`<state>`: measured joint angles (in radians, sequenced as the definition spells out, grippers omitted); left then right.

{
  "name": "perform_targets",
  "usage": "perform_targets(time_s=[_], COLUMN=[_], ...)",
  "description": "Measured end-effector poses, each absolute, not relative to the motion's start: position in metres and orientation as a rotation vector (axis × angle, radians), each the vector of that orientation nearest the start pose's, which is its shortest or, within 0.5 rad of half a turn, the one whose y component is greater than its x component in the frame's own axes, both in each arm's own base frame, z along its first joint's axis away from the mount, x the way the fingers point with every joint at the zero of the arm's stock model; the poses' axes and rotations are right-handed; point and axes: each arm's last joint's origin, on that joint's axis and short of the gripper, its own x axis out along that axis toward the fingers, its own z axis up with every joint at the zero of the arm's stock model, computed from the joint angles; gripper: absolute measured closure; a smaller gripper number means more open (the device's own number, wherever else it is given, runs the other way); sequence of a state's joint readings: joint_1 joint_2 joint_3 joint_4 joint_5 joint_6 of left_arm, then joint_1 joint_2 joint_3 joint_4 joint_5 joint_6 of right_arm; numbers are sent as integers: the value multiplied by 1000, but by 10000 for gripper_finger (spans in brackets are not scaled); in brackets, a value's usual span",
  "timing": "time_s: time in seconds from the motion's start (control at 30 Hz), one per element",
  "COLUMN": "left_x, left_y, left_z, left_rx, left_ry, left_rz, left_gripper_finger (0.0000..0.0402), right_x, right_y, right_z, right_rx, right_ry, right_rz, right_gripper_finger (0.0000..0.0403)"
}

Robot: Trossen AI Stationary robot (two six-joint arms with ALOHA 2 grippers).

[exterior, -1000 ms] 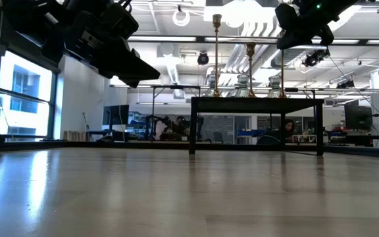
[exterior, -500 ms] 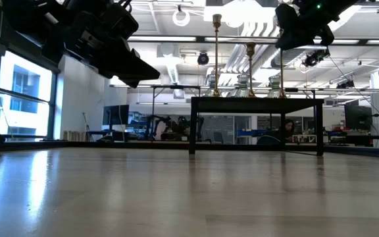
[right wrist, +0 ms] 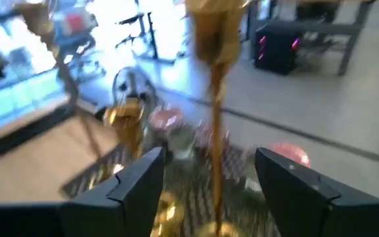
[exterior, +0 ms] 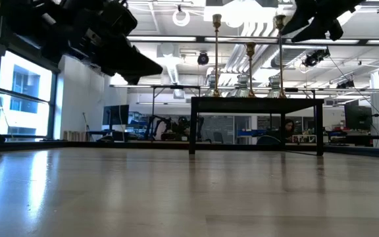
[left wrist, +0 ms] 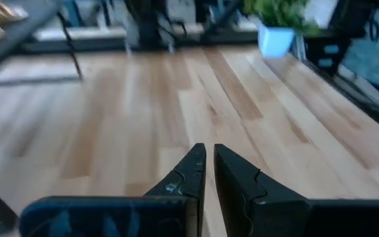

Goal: Pick & Place candle stick holders
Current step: Return to Home Position

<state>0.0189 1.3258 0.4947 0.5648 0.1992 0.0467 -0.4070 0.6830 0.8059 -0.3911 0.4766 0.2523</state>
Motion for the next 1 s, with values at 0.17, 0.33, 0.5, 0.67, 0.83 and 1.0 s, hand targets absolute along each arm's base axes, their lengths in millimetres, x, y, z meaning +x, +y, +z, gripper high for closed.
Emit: perform_targets(time_s=[0.17, 0.33, 0.5, 0.67, 0.83, 1.0], left_x=[246, 230, 214, 196, 178, 162], left_y=[2, 5, 17, 29, 40, 47], left_z=[184, 183, 189, 186, 182, 180], left_rx=[36, 50, 28, -5, -24, -25], left_ry=[165, 165, 144, 120, 94, 73], left_rz=[-91, 4, 32, 60, 102, 138], left_gripper_finger=[373, 373, 373, 373, 373, 373], right_x=[119, 125, 136, 148, 145, 130], right_y=[-54, -34, -13, 3, 6, 0], right_z=[326, 324, 313, 277, 243, 218], right_rx=[216, 158, 75, -11, -45, -29], right_ry=[282, 307, 275, 187, 64, -29], right_rz=[-841, -746, -639, -458, -266, -198], right_gripper_finger=[227, 346, 385, 382, 399, 402])
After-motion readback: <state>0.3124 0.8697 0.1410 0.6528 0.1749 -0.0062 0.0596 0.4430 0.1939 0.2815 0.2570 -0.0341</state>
